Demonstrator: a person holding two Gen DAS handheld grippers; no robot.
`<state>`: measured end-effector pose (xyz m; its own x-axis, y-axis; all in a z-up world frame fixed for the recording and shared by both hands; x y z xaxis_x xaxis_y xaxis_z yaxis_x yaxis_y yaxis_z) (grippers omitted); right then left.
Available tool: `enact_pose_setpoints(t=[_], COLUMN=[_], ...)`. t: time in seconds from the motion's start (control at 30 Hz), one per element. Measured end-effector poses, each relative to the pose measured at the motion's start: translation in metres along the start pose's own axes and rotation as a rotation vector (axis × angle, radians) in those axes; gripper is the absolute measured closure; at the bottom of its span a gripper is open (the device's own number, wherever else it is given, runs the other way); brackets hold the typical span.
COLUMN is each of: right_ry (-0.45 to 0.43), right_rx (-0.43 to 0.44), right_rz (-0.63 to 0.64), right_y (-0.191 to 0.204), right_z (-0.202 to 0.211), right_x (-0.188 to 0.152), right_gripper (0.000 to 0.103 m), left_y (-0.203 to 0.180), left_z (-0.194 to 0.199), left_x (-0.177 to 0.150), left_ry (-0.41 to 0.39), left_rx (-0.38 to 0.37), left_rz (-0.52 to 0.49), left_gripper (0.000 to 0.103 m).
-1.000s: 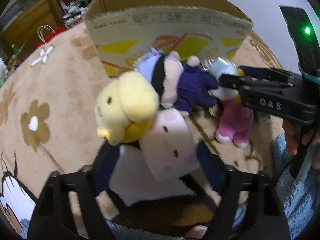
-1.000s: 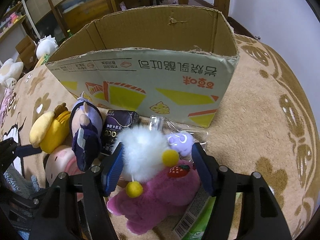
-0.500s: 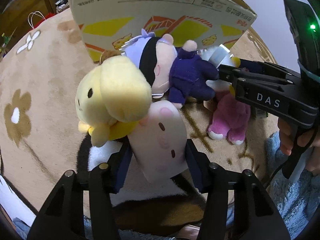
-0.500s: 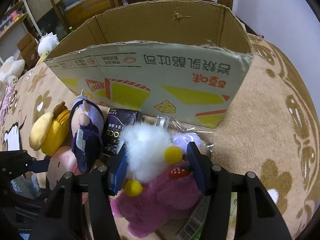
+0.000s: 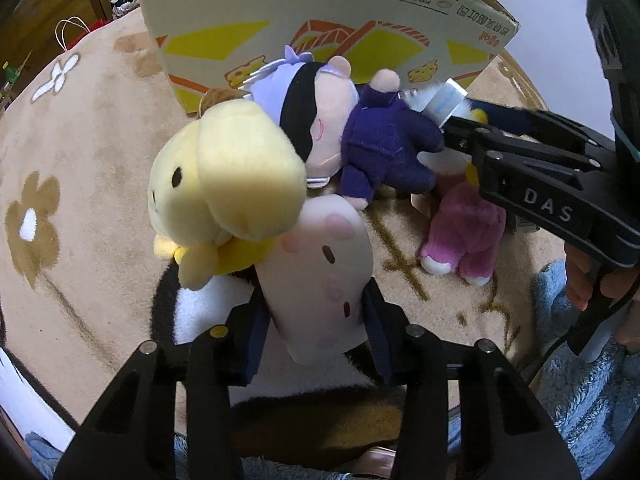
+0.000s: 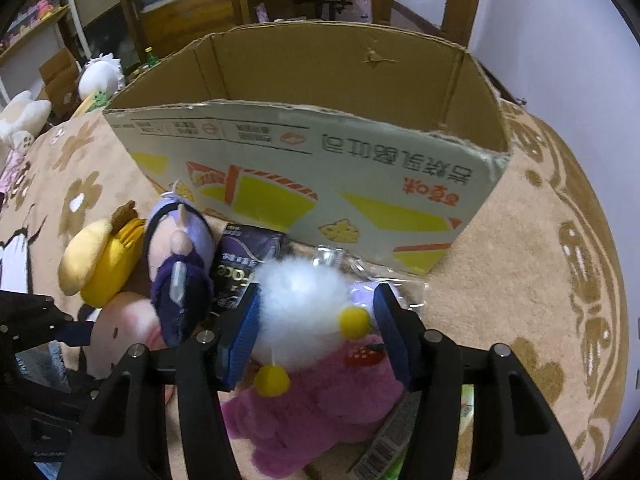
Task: Organize soft objects
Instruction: 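Close the left gripper on the pink plush while the right gripper closes on the white fluffy plush, then lift the pink plush with the left tool while the right tool carries the white plush over the box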
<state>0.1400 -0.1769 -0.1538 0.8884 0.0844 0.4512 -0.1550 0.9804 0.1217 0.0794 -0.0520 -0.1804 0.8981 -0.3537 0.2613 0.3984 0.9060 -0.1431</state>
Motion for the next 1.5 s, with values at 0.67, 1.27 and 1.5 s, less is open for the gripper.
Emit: enact_pose_setpoints(t=[0.67,1.27,1.5], right_ry=[0.042,-0.187,-0.325], right_rx=[0.074,0.156,0.192], right_rz=[-0.073,-0.140,-0.150], right_y=[-0.008,-0.017,-0.018], right_z=[0.000,0.079,0.118], right_x=[0.001,0.004,0.010], right_gripper=[0.090,0.100,0.100], left_y=[-0.010,-0.019,-0.015], left_z=[0.016,0.105,0.126], left_x=[-0.006,-0.014,-0.010], left_ry=[-0.046,-0.428,-0.517], left_rx=[0.039,0.162,0.246], left_rz=[-0.038,-0.048,-0.044], left_gripper=[0.080,0.081,0.081])
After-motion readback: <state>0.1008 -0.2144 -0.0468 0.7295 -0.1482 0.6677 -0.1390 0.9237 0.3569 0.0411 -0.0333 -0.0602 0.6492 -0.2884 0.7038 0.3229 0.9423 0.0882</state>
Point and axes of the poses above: each gripper's, at about its wrist camera, not at the fingertips, and z roughly against the way its jaws point, y to its left, x to its top, the point moved 3 cm from there along -z, roughly the way its jaws point, and after that the axes turned 12 degrees about -z, right-handed, at the moved point
